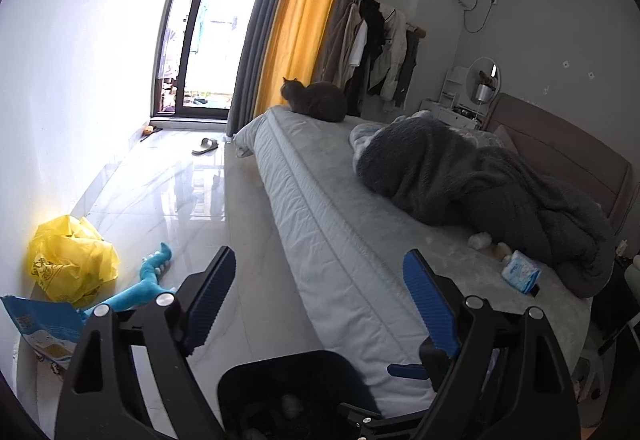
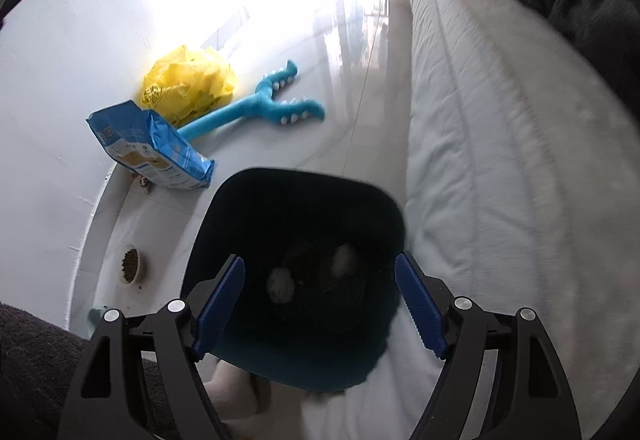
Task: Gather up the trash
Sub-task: 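Open the left gripper to drop the sock while the right gripper releases the sock ball into the bin, then move both open grippers from the bin over the bed toward the tissue pack, then grasp the blue-white tissue pack with the left gripper while the right gripper grasps the black curved piece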
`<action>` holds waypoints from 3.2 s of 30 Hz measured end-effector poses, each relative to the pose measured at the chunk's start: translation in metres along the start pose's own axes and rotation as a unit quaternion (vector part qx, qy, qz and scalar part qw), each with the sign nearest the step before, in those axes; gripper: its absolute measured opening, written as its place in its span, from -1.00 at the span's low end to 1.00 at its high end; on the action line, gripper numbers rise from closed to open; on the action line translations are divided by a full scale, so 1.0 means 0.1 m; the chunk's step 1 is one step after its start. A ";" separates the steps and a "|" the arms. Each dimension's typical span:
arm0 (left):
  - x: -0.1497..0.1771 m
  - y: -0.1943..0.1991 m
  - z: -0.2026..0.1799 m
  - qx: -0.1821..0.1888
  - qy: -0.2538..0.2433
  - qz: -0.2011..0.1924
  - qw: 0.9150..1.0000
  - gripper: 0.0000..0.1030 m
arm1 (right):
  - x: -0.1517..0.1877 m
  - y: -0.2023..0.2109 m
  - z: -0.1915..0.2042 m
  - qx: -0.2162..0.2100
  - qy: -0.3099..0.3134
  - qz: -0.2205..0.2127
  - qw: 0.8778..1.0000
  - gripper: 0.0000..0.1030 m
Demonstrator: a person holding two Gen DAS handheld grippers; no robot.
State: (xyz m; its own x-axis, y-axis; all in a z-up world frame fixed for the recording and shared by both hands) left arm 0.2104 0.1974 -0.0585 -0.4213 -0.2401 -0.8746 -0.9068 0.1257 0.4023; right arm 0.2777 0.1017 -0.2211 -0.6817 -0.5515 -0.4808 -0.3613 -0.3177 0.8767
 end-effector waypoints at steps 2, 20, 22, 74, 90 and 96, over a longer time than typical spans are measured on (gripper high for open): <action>-0.03 -0.02 -0.10 0.006 -0.001 -0.003 1.000 0.70 | -0.04 0.15 -0.11 -0.003 -0.012 -0.024 1.000 0.54; 0.08 -0.51 -0.92 0.066 -0.039 0.029 0.997 0.86 | 0.25 0.89 -1.38 0.053 -0.096 -0.100 0.989 0.62; 0.11 -0.59 -1.01 0.086 -0.033 0.040 0.995 0.86 | 0.30 0.94 -1.50 0.056 -0.106 -0.103 0.987 0.63; 0.55 -2.07 -2.76 0.249 -0.140 0.145 0.947 0.88 | 1.02 1.00 -3.42 0.069 -0.150 -0.081 0.983 0.04; 0.82 -2.55 -3.16 0.281 -0.184 0.189 0.923 0.88 | 1.07 1.00 -3.50 0.029 -0.146 -0.096 0.984 -0.04; 0.95 -2.65 -3.28 0.286 -0.209 0.210 0.911 0.87 | 1.05 0.98 -3.49 0.028 -0.147 -0.095 0.984 -0.05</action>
State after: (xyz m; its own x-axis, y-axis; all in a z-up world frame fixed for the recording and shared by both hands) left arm 0.4064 -0.1743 -0.1597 -0.5788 0.3185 -0.7507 -0.4602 0.6324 0.6231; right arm 0.3928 -0.2571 -0.1916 -0.7495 -0.2370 -0.6181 -0.5290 -0.3468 0.7745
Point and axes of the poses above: each gripper's, at about its wrist camera, not at the fingertips, and y roughly against the way its jaws point, z to its left, x to its underside, the point moved 4 cm from there along -y, roughly the way its jaws point, and after that the axes turned 6 degrees about x, right-handed, at the moved point
